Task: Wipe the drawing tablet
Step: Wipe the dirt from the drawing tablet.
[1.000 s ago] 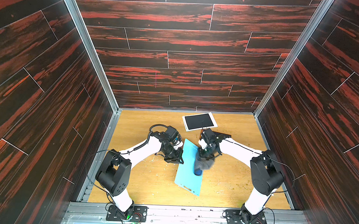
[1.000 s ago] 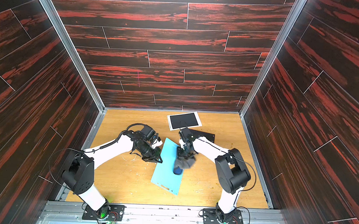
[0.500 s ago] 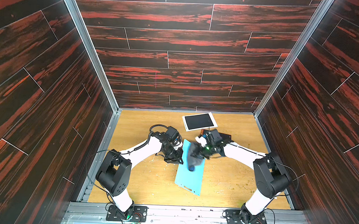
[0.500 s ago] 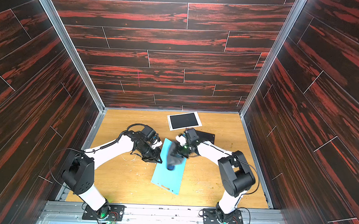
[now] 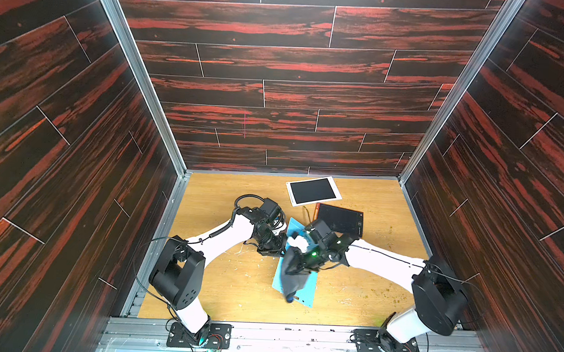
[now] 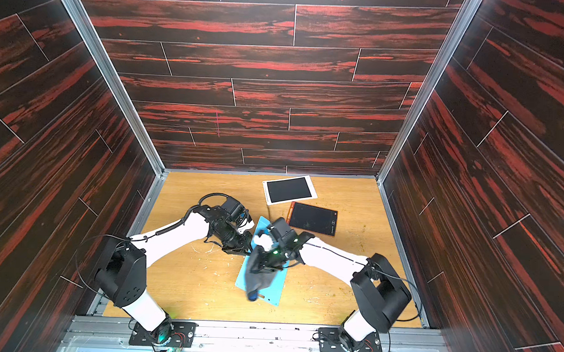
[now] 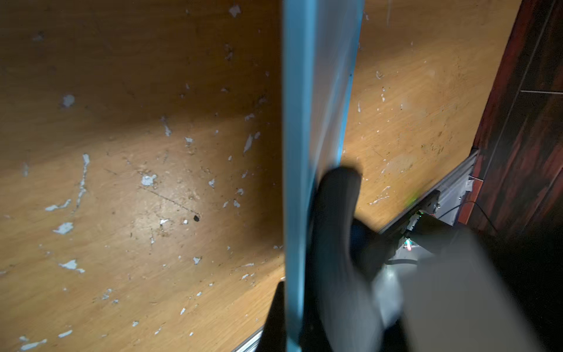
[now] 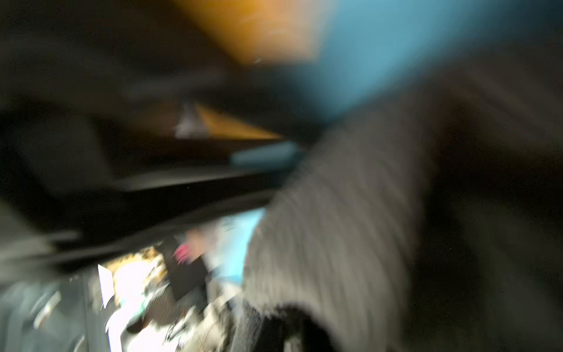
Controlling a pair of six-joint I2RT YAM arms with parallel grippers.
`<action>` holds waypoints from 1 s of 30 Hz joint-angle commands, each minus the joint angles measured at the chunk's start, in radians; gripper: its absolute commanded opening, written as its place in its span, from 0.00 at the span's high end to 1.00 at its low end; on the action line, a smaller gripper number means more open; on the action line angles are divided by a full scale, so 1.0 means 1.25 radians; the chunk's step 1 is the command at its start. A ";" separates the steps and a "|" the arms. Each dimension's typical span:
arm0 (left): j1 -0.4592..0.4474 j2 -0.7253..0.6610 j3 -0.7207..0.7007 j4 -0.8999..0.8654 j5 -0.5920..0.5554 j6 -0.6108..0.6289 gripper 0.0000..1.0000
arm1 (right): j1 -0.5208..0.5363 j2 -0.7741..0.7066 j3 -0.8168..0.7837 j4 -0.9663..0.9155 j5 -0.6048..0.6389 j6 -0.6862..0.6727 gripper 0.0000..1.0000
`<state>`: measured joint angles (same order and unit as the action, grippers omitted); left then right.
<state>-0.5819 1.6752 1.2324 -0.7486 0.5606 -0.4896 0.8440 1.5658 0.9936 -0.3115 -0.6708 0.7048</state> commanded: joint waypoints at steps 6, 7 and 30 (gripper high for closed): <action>-0.016 -0.006 -0.010 0.014 -0.053 -0.004 1.00 | -0.003 0.056 -0.171 -0.003 -0.041 -0.048 1.00; -0.016 -0.008 -0.009 0.013 -0.056 -0.003 1.00 | -0.014 0.068 -0.206 -0.018 0.003 -0.062 1.00; -0.016 -0.064 -0.057 0.029 -0.056 0.000 1.00 | -0.303 0.312 0.258 -0.267 0.351 -0.165 1.00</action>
<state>-0.5888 1.6142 1.1873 -0.6918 0.5316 -0.4961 0.4545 1.8683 1.1896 -0.6403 -0.3256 0.5381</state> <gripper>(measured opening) 0.083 0.071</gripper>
